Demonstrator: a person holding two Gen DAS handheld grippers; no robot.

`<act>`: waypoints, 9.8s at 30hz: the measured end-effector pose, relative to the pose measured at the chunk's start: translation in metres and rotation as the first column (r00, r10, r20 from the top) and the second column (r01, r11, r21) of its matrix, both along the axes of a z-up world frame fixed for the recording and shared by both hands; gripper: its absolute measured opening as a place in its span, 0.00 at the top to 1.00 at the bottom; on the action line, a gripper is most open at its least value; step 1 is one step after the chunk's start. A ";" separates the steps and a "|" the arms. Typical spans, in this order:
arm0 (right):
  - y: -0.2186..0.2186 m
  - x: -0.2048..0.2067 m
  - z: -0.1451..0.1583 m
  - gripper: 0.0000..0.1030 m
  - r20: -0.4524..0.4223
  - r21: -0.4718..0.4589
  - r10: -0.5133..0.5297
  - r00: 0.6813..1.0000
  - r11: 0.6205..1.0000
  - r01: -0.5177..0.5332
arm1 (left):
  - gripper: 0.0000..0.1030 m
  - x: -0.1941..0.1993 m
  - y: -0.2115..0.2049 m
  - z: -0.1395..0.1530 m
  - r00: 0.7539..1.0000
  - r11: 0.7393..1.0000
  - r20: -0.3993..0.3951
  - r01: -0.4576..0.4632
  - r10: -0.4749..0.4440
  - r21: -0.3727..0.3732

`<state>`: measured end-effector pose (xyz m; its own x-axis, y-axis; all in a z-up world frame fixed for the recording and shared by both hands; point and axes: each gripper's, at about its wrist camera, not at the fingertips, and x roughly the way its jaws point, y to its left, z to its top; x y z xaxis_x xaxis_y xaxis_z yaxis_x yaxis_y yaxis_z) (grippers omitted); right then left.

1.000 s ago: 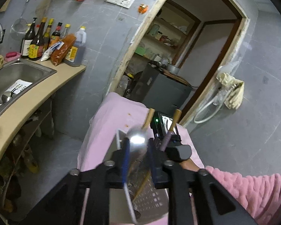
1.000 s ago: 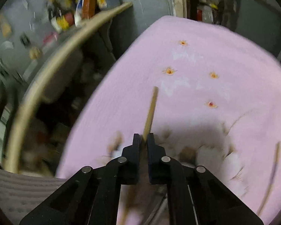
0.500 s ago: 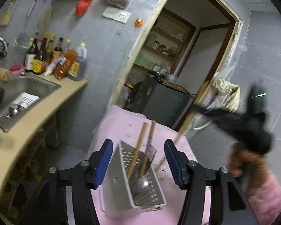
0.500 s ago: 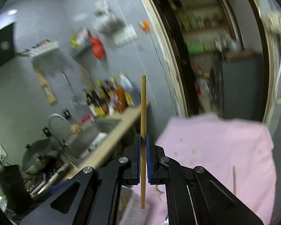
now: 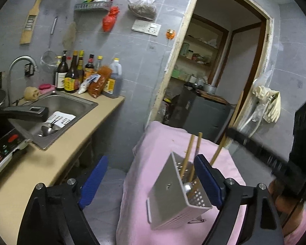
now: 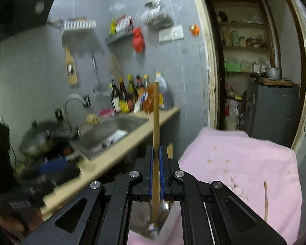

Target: Organize utensils

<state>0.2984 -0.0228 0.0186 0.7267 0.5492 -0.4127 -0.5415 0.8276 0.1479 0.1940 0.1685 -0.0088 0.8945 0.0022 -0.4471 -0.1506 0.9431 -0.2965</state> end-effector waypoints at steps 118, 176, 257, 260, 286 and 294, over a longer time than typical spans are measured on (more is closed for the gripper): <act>-0.173 0.211 -0.225 0.93 -0.379 -0.361 -0.266 0.886 0.925 0.123 | 0.81 0.219 -0.199 -0.166 0.872 0.991 -0.488 0.026 0.042 0.132; -0.034 -0.004 0.064 0.94 0.285 0.403 -0.178 0.942 0.914 0.051 | 0.83 0.029 -0.048 0.107 0.987 0.983 0.083 0.129 -0.141 0.129; -0.072 -0.113 -0.011 0.17 0.098 0.069 -0.367 0.925 0.930 0.362 | 0.27 -0.035 -0.063 0.030 0.985 0.979 0.068 0.150 -0.160 0.138; -0.084 -0.133 -0.010 0.09 0.102 0.068 -0.409 0.907 0.912 0.404 | 0.15 -0.050 -0.071 0.030 0.984 0.976 0.082 0.143 -0.158 0.163; -0.157 -0.285 -0.028 0.01 0.083 0.025 -0.538 0.839 0.842 0.538 | 0.01 -0.179 -0.116 0.000 0.984 0.960 0.053 0.151 -0.167 0.236; -0.162 -0.295 -0.037 0.01 0.067 0.009 -0.541 0.838 0.840 0.542 | 0.01 -0.191 -0.123 -0.006 0.982 0.957 0.047 0.169 -0.185 0.235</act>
<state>0.0038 -0.1843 -0.0188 0.9319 0.0563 -0.3583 -0.0141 0.9928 0.1192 0.0026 0.0454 -0.0144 0.9179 -0.0638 -0.3916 0.0379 0.9966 -0.0736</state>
